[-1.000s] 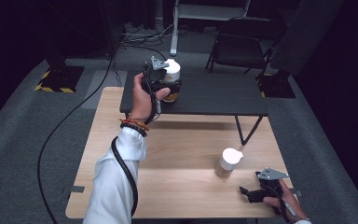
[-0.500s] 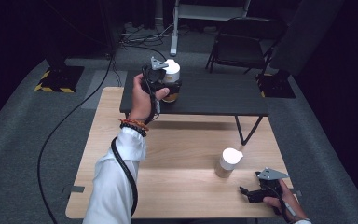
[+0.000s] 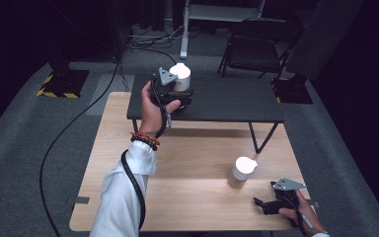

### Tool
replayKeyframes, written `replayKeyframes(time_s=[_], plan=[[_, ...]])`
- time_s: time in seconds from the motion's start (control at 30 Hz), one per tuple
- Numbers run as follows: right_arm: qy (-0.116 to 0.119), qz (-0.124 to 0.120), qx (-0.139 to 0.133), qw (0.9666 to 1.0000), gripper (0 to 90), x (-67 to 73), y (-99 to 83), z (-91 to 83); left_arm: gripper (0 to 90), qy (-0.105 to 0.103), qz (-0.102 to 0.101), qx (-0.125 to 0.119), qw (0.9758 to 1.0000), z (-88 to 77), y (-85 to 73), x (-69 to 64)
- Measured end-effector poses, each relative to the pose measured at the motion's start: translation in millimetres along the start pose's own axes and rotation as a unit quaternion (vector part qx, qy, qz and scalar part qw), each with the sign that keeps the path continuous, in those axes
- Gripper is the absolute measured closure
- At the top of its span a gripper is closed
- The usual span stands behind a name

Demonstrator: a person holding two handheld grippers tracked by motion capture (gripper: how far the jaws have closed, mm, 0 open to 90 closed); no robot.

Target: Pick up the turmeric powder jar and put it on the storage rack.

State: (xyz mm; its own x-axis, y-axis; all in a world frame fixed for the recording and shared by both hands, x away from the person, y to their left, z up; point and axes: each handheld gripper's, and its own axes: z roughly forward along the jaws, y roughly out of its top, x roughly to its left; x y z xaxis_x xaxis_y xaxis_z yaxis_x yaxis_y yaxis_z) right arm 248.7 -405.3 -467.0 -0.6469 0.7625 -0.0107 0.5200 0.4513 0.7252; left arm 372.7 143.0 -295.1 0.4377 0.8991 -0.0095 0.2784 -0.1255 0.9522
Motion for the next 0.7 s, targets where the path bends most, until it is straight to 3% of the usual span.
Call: replayKeyframes(time_s=[0.13,0.33,0.7], plan=[[0.000,0.000,0.000,1.0000,0.0,0.0,0.0,0.0,0.9,-0.006,-0.002,-0.002,1.0000,0.2,-2.4,1.1],[0.000,0.000,0.000,1.0000,0.0,0.0,0.0,0.0,0.9,-0.006,-0.006,-0.017,0.9998,-4.3,-4.8,0.7],[0.000,0.000,0.000,1.0000,0.0,0.0,0.0,0.0,1.1,0.011,0.016,-0.026,0.9995,-14.8,-5.3,-6.1]])
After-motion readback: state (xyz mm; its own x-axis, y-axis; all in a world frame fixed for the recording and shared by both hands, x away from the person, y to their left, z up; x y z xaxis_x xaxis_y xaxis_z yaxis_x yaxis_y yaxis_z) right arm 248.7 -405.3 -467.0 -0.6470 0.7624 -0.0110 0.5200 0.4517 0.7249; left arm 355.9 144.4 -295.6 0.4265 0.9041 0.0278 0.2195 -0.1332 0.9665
